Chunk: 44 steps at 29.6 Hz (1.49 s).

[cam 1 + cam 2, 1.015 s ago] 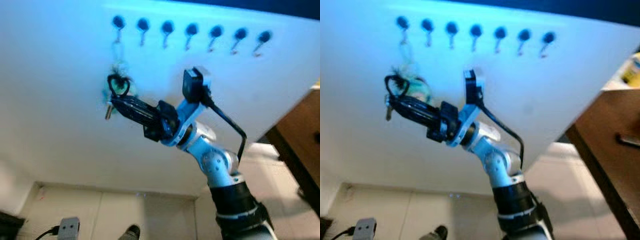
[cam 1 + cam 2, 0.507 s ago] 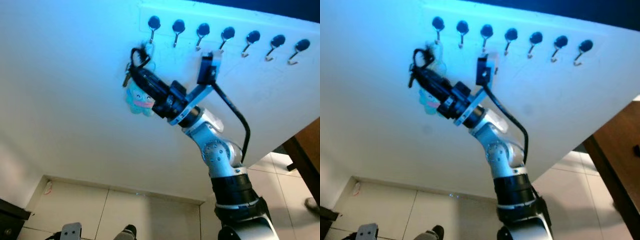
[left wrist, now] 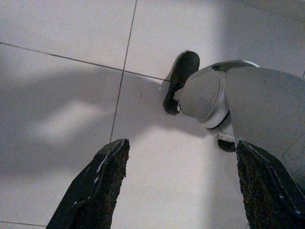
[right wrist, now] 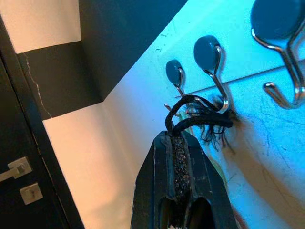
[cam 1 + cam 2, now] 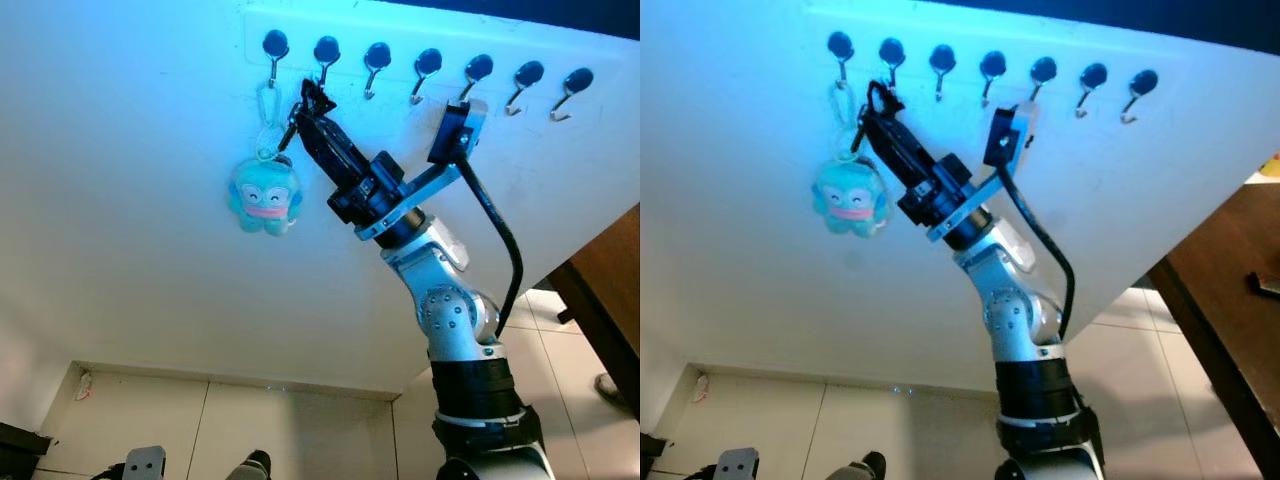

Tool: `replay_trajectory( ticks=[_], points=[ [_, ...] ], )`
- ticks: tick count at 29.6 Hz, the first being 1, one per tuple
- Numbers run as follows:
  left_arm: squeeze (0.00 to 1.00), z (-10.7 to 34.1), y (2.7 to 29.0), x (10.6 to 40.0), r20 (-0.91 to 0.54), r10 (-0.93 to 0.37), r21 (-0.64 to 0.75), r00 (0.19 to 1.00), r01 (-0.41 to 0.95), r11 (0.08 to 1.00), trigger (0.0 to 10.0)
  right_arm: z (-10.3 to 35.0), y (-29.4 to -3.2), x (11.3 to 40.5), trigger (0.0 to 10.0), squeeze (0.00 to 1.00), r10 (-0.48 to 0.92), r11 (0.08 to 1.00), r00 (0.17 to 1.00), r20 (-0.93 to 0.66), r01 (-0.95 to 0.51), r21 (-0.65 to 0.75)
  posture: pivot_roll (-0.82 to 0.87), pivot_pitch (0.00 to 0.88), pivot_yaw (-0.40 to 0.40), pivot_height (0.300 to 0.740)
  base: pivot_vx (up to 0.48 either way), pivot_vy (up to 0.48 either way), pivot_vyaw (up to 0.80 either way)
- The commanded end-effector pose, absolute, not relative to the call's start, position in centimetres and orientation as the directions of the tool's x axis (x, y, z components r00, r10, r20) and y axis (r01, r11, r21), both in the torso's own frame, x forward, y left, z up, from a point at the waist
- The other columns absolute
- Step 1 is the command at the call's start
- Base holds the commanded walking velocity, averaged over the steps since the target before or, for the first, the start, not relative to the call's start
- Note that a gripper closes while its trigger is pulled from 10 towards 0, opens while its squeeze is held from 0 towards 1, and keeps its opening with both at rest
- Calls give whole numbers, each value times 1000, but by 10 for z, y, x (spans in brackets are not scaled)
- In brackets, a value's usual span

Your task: Hang keys on a hook

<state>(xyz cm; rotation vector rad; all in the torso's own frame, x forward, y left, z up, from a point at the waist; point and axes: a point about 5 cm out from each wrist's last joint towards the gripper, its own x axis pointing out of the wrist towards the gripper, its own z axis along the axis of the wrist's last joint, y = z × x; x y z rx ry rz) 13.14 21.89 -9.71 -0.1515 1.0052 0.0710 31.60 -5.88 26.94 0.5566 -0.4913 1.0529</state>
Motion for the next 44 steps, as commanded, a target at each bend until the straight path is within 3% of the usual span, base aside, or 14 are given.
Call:
replay_trajectory(
  ticks=[1, 7, 12, 25, 32, 44],
  points=[
    [0, -100, 216, 124, -854, -19, -102, 520, -132, 986, 10000, 274, -57, 312, 10000, 0, 673, 374, 387, 631, -913, 161, 134, 74, -28, 740, 0, 0, 0],
    [0, -100, 214, 125, -850, -22, -111, 526, -138, 984, 10000, 275, -48, 293, 10000, 0, 750, 236, 235, 618, -968, 83, 131, 74, -31, 740, 0, 0, 0],
    [0, -100, 213, 125, -850, -25, -117, 526, -144, 983, 10000, 274, -48, 285, 10000, 0, 775, 186, 182, 605, -981, 56, 129, 75, -31, 740, 0, 0, 0],
    [0, -100, 211, 127, -848, -36, -125, 529, -132, 983, 10000, 280, -77, 299, 10000, 0, 669, 399, 376, 642, -909, 117, 102, 73, -26, 740, 0, 0, 0],
    [0, -99, 211, 128, -847, -36, -126, 531, -134, 983, 10000, 279, -79, 307, 10000, 0, 653, 437, 418, 631, -889, 136, 103, 73, -28, 740, 0, 0, 0],
    [0, -100, 211, 126, -850, -35, -125, 526, -137, 983, 10000, 275, -62, 318, 10000, 0, 676, 471, 459, 577, -871, 141, 112, 72, -34, 740, 0, 0, 0]
  ],
)
